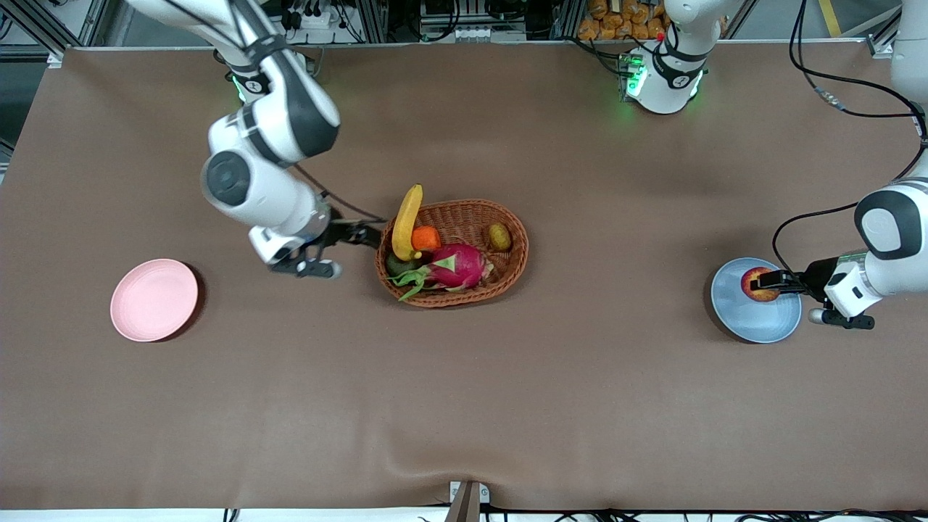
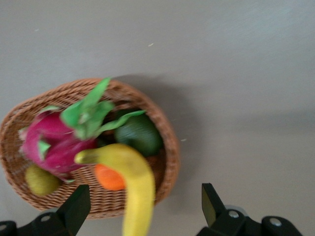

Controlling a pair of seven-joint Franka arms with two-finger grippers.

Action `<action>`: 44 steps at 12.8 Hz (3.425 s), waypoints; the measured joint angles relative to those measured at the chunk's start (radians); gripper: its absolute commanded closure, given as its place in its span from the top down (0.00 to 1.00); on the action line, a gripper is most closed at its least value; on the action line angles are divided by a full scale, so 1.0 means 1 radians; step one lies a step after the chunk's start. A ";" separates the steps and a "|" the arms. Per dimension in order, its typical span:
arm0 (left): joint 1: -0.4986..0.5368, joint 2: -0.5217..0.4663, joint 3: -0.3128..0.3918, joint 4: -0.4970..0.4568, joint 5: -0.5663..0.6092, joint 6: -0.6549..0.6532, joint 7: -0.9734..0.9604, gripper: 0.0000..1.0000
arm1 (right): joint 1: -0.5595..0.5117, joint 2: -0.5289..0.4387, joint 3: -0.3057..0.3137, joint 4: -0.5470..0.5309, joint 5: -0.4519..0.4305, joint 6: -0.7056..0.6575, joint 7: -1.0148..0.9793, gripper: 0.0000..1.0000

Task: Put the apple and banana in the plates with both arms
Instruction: 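Lower the apple onto the blue plate while the right gripper reaches the banana, then open the left gripper over the plate while the right gripper grasps the banana, then carry the banana to the pink plate while the left gripper withdraws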

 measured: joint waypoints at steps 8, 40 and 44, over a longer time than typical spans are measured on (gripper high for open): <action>0.058 0.077 -0.002 0.022 -0.221 -0.029 0.118 0.18 | 0.090 -0.004 0.033 -0.139 -0.068 0.171 0.008 1.00; 0.081 -0.346 -0.641 0.373 0.368 -0.566 -0.826 1.00 | -0.404 0.006 -0.304 0.047 -0.200 -0.208 -0.828 0.00; 0.038 -0.377 -0.597 0.403 0.368 -0.581 -0.825 1.00 | -0.412 0.119 -0.345 0.044 -0.200 -0.086 -0.882 0.00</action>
